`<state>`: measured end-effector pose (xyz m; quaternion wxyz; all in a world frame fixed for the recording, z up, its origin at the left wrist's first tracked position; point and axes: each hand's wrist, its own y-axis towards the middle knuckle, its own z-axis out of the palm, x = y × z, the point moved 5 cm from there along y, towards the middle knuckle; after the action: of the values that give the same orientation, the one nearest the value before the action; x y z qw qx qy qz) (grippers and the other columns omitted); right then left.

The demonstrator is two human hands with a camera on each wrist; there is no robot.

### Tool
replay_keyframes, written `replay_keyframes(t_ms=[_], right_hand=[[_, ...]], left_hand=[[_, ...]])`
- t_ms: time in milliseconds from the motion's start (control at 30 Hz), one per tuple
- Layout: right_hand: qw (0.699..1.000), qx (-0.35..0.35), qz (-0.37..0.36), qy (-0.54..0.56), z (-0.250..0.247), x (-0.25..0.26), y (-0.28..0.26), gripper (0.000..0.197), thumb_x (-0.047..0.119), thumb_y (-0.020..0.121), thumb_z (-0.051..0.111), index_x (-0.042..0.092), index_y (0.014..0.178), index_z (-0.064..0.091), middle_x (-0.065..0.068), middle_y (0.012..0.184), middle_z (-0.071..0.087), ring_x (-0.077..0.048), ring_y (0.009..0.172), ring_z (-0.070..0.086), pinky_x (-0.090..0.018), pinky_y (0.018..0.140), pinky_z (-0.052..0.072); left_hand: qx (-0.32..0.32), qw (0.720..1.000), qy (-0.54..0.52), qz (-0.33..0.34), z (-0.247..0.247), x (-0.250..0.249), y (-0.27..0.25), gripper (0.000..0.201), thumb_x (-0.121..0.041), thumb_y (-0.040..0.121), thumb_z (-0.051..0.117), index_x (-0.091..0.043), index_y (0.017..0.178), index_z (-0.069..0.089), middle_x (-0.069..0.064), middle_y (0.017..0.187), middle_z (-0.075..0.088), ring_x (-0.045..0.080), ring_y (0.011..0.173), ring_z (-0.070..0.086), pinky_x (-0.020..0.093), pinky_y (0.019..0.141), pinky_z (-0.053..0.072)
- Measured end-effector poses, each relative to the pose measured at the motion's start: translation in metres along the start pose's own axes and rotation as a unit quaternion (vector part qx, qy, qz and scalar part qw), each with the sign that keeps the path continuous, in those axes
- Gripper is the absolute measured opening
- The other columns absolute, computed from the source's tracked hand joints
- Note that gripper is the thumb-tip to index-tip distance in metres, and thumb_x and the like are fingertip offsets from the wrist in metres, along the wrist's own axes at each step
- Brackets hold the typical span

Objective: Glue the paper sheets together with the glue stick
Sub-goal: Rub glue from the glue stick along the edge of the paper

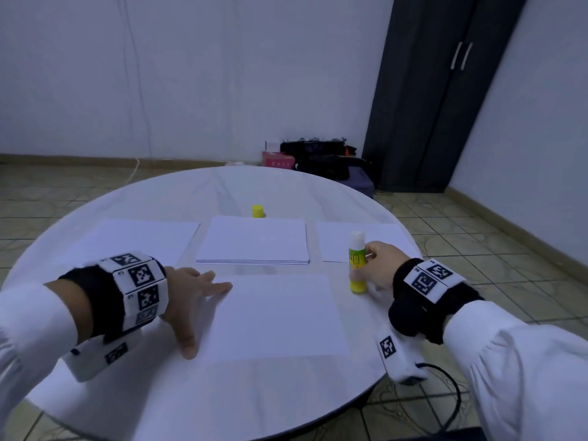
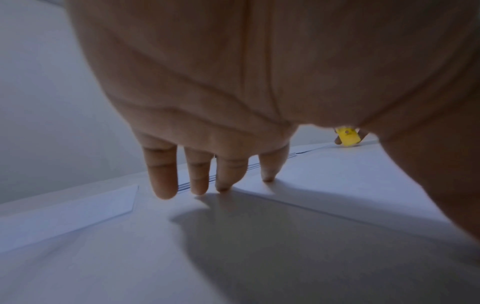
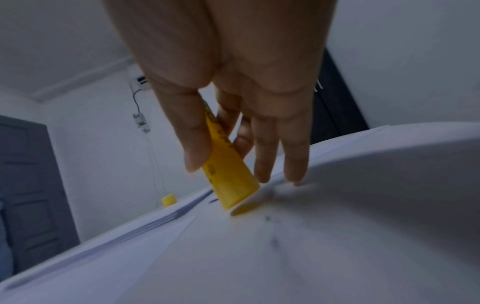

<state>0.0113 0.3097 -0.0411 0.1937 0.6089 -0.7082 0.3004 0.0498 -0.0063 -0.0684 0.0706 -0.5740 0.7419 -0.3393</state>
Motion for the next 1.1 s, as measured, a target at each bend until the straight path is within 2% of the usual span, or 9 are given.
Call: replay_keyframes(t_ms=[200,367,500,600,667,767,933,1033,1100], right_hand=[[0.998,0.010,0.054,-0.040,0.002,-0.003,0.003,0.039,0.010,0.075,0.073,0.016,0.108,0.053,-0.003,0.096,0.057,-0.028,0.092,0.059,-0.041,0.089,0.052],[0.995,-0.014,0.089,-0.043,0.002,-0.009,-0.002,0.042,0.011,0.066,0.080,0.013,0.101,0.058,-0.009,0.099,0.065,-0.030,0.091,0.064,-0.044,0.089,0.053],[0.986,-0.012,0.114,-0.122,0.002,-0.008,-0.010,0.051,0.027,0.056,0.083,0.011,0.098,0.060,-0.009,0.091,0.067,-0.028,0.084,0.067,-0.039,0.087,0.053],[0.968,0.025,0.139,-0.207,0.005,0.001,-0.027,0.039,0.034,0.067,0.077,0.006,0.087,0.058,-0.007,0.078,0.063,-0.024,0.073,0.063,-0.028,0.072,0.051],[0.963,0.096,0.119,-0.221,0.020,0.018,-0.043,0.030,0.033,0.079,0.070,0.008,0.073,0.054,-0.005,0.062,0.053,-0.019,0.053,0.050,-0.022,0.051,0.040],[0.944,0.177,0.031,-0.276,0.053,0.071,-0.061,0.040,0.038,0.087,0.062,0.011,0.060,0.048,-0.002,0.057,0.051,-0.015,0.043,0.042,-0.020,0.045,0.034],[0.902,0.164,-0.160,-0.366,0.121,0.181,-0.030,0.044,0.043,0.089,0.058,0.012,0.060,0.044,-0.004,0.065,0.046,-0.019,0.061,0.044,-0.025,0.053,0.033],[0.894,0.151,-0.186,-0.378,0.160,0.228,0.012,0.039,0.048,0.086,0.059,0.010,0.090,0.066,-0.003,0.084,0.057,-0.021,0.085,0.055,-0.028,0.076,0.045],[0.888,0.150,-0.165,-0.402,0.180,0.245,0.036,0.046,0.053,0.084,0.058,0.013,0.105,0.066,-0.004,0.103,0.061,-0.023,0.097,0.057,-0.032,0.087,0.045]], left_hand=[[0.004,0.997,-0.068,0.021,0.006,0.004,0.003,0.142,-0.082,0.036,0.064,-0.041,0.148,-0.013,-0.002,0.161,-0.008,0.017,0.148,0.000,0.047,0.118,0.015],[-0.032,0.997,-0.060,0.040,0.014,0.009,0.010,0.163,-0.105,0.012,0.036,-0.033,0.150,-0.015,0.000,0.160,-0.006,0.020,0.148,0.002,0.043,0.119,0.013],[-0.025,0.993,-0.114,0.022,0.007,0.019,-0.009,0.154,-0.095,0.026,0.059,-0.038,0.149,-0.014,-0.007,0.160,-0.012,0.017,0.148,-0.001,0.044,0.120,0.007],[-0.015,0.986,-0.167,0.015,0.001,0.031,-0.024,0.157,-0.094,0.015,0.059,-0.044,0.149,-0.008,-0.015,0.159,-0.001,0.014,0.147,0.009,0.038,0.119,0.013],[-0.035,0.980,-0.196,-0.002,0.000,0.044,-0.026,0.132,-0.086,0.044,0.065,-0.043,0.150,-0.001,-0.010,0.159,0.015,0.015,0.145,0.019,0.034,0.116,0.017],[-0.077,0.974,-0.206,-0.053,0.000,0.076,-0.018,0.097,-0.066,0.077,0.062,-0.035,0.152,0.010,-0.006,0.157,0.025,0.016,0.144,0.024,0.032,0.114,0.019],[-0.090,0.958,-0.229,-0.144,0.007,0.148,-0.006,0.077,-0.056,0.087,0.058,-0.025,0.150,0.027,-0.001,0.153,0.032,0.018,0.141,0.030,0.029,0.112,0.023],[-0.069,0.962,-0.202,-0.168,0.015,0.182,0.003,0.063,-0.052,0.092,0.052,-0.024,0.146,0.036,-0.001,0.150,0.038,0.017,0.137,0.037,0.027,0.109,0.028],[-0.043,0.966,-0.195,-0.164,0.021,0.196,0.011,0.039,-0.045,0.096,0.051,-0.029,0.132,0.050,-0.001,0.142,0.044,0.011,0.122,0.049,0.022,0.096,0.033]])
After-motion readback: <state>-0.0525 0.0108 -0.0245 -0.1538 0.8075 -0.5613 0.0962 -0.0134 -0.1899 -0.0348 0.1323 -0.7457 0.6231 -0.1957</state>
